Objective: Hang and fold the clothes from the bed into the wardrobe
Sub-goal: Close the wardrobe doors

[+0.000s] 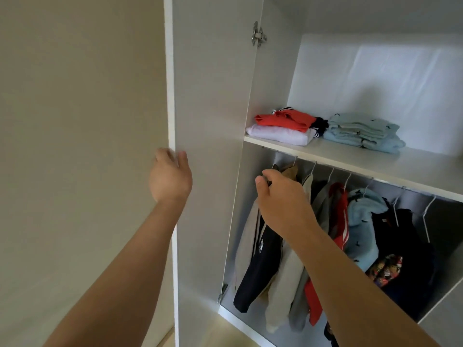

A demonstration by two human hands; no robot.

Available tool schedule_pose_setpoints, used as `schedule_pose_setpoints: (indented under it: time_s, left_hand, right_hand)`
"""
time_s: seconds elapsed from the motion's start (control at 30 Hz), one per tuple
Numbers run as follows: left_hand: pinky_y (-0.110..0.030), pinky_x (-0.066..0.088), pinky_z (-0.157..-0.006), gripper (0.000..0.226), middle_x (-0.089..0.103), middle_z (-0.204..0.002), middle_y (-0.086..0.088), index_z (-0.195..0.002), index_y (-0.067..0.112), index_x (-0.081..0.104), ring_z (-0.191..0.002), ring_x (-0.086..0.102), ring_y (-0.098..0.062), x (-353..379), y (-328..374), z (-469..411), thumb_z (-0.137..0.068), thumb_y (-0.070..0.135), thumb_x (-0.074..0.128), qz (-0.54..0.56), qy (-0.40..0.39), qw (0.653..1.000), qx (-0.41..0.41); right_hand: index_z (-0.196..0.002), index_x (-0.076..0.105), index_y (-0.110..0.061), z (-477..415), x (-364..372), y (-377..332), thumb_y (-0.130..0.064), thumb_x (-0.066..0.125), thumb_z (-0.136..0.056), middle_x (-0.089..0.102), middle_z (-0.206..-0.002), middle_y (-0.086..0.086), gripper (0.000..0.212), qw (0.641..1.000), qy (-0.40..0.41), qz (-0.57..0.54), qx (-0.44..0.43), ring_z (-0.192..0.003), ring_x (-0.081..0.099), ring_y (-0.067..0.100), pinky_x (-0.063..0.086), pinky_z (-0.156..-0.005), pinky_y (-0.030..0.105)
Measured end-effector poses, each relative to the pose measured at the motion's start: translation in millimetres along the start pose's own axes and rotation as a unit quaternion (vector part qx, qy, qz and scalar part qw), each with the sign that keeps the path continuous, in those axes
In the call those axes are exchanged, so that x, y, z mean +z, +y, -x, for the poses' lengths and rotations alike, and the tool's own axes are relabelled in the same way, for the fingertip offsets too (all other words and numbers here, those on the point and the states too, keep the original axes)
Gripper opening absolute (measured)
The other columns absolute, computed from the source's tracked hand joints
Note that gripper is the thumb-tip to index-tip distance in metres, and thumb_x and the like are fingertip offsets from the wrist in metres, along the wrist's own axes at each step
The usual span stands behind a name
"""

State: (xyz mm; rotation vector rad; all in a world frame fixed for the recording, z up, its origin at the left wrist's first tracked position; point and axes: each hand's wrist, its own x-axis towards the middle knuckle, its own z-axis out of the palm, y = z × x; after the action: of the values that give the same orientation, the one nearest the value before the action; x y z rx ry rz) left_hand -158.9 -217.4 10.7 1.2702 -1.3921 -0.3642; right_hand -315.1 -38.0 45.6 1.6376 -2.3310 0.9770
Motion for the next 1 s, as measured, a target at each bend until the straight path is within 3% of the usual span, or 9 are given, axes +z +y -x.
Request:
schedule_pose_setpoints:
  time_s: [0.17, 0.23, 0.3, 0.4, 0.5, 0.63, 0.7, 0.83, 1.0]
  left_hand:
    - [-0.037, 0.053, -0.065, 0.031, 0.062, -0.068, 0.004, -0.080, 0.018, 0.055, -0.066, 0.061, -0.022, 9.7, 20.0, 28.6, -0.089, 0.044, 0.068, 0.018, -0.052, 0.985, 0.163]
    - [-0.033, 0.057, -0.071, 0.030, 0.066, -0.082, 0.011, -0.092, 0.026, 0.057, -0.074, 0.064, -0.011, 24.2, 30.0, 35.1, -0.082, 0.050, 0.071, 0.040, -0.110, 0.972, 0.203]
    - [-0.030, 0.055, -0.091, 0.055, 0.061, -0.123, 0.013, -0.125, 0.033, 0.050, -0.104, 0.062, -0.006, 40.6, 43.2, 40.3, -0.080, 0.057, 0.070, 0.068, -0.172, 0.951, 0.247]
    - [-0.023, 0.026, -0.113, 0.095, 0.026, -0.161, 0.021, -0.157, 0.039, 0.014, -0.144, 0.033, -0.006, 70.0, 60.7, 45.0, -0.080, 0.070, 0.062, 0.074, -0.216, 0.920, 0.318]
    - [-0.022, 0.014, -0.115, 0.104, 0.000, -0.168, 0.018, -0.160, 0.033, -0.007, -0.153, 0.009, -0.002, 101.3, 69.1, 55.1, -0.088, 0.073, 0.055, 0.071, -0.254, 0.889, 0.374]
    - [-0.034, 0.013, -0.124, 0.091, -0.002, -0.170, 0.003, -0.162, 0.022, -0.004, -0.156, 0.000, -0.012, 144.6, 84.5, 65.9, -0.097, 0.074, 0.034, 0.027, -0.239, 0.850, 0.469]
    - [-0.037, 0.009, -0.126, 0.084, -0.003, -0.170, 0.001, -0.162, 0.019, -0.002, -0.156, -0.005, -0.016, 167.0, 96.2, 70.3, -0.101, 0.069, 0.025, -0.023, -0.242, 0.838, 0.488]
    - [-0.042, 0.000, -0.127, 0.074, -0.011, -0.169, -0.001, -0.161, 0.017, -0.006, -0.155, -0.015, -0.018, 218.0, 108.8, 79.8, -0.105, 0.059, 0.018, -0.115, -0.291, 0.801, 0.510]
    - [-0.046, 0.001, -0.127, 0.075, -0.022, -0.167, -0.002, -0.160, 0.017, -0.013, -0.154, -0.019, -0.021, 269.1, 108.5, 85.2, -0.106, 0.050, 0.025, -0.158, -0.320, 0.782, 0.512]
  right_hand:
    - [-0.139, 0.053, -0.018, -7.3, 2.0, 8.1, -0.043, 0.033, -0.108, 0.068, -0.115, 0.004, 0.045, 1.000, 0.008, -0.020, 0.016, -0.106, 0.063, 0.021, 0.050, -0.092, 0.036]
    - [-0.142, 0.052, -0.018, -12.7, -5.2, 16.9, -0.043, 0.036, -0.108, 0.066, -0.126, 0.005, 0.045, 0.998, 0.027, -0.039, 0.038, -0.116, 0.061, 0.024, 0.050, -0.099, 0.041]
    - [-0.139, 0.056, -0.019, -16.8, -12.7, 28.7, -0.042, 0.038, -0.107, 0.067, -0.123, 0.006, 0.043, 0.997, 0.050, -0.039, 0.053, -0.113, 0.062, 0.025, 0.052, -0.097, 0.042]
    - [-0.134, 0.058, -0.018, -20.3, -20.9, 50.4, -0.042, 0.039, -0.107, 0.070, -0.117, 0.006, 0.041, 0.994, 0.084, -0.016, 0.074, -0.108, 0.064, 0.026, 0.050, -0.085, 0.033]
    - [-0.134, 0.056, -0.018, -22.0, -25.4, 72.3, -0.043, 0.039, -0.107, 0.071, -0.108, 0.004, 0.041, 0.990, 0.094, -0.004, 0.102, -0.096, 0.066, 0.023, 0.042, -0.069, 0.028]
    - [-0.131, 0.056, -0.012, -26.1, -32.8, 93.2, -0.039, 0.040, -0.107, 0.067, -0.089, 0.001, 0.039, 0.984, 0.098, -0.017, 0.148, -0.087, 0.066, 0.024, 0.052, -0.077, 0.034]
    - [-0.121, 0.056, -0.010, -30.5, -37.4, 104.0, -0.035, 0.038, -0.108, 0.055, -0.075, -0.005, 0.034, 0.979, 0.111, -0.012, 0.168, -0.076, 0.058, 0.021, 0.048, -0.070, 0.033]
    - [-0.103, 0.045, -0.022, -33.4, -51.1, 124.2, -0.031, 0.034, -0.107, 0.048, -0.078, -0.006, 0.015, 0.974, 0.118, 0.033, 0.192, -0.072, 0.047, 0.017, 0.037, -0.069, 0.031]
    - [-0.133, 0.054, -0.013, -28.3, -63.9, 142.9, -0.033, 0.036, -0.105, 0.059, -0.096, 0.002, 0.039, 0.969, 0.130, 0.046, 0.206, -0.082, 0.053, 0.020, 0.042, -0.074, 0.033]
